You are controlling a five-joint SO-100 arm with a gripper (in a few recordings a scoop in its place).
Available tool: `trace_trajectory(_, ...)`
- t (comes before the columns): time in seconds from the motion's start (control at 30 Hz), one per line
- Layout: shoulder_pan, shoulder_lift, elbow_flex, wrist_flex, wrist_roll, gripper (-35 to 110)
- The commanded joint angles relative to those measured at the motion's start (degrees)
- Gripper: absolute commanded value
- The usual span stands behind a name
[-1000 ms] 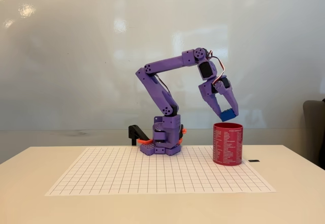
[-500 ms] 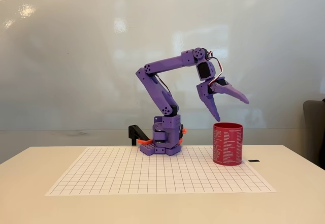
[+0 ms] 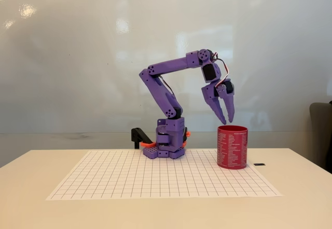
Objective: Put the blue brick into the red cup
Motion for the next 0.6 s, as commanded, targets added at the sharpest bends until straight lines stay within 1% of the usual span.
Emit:
trace_trajectory(0.0,0.26,1.14,-1.23,-0.97,0.0,0)
trace_trajectory(0.13,1.85,1.76,-0.88,-2.55,-0.88,0)
trace_trajectory(0.23,6.33,3.52,-0.26,-5.89,-2.2,0)
trace_trajectory(0.3,11.25,6.77,1.49,-10.46,-2.11,0)
trace_trajectory(0.4,21.53,8.96,2.11,-17.75,0.09,0)
trace_trajectory(0.57,37.44,14.41,2.81,-24.79,2.99,0)
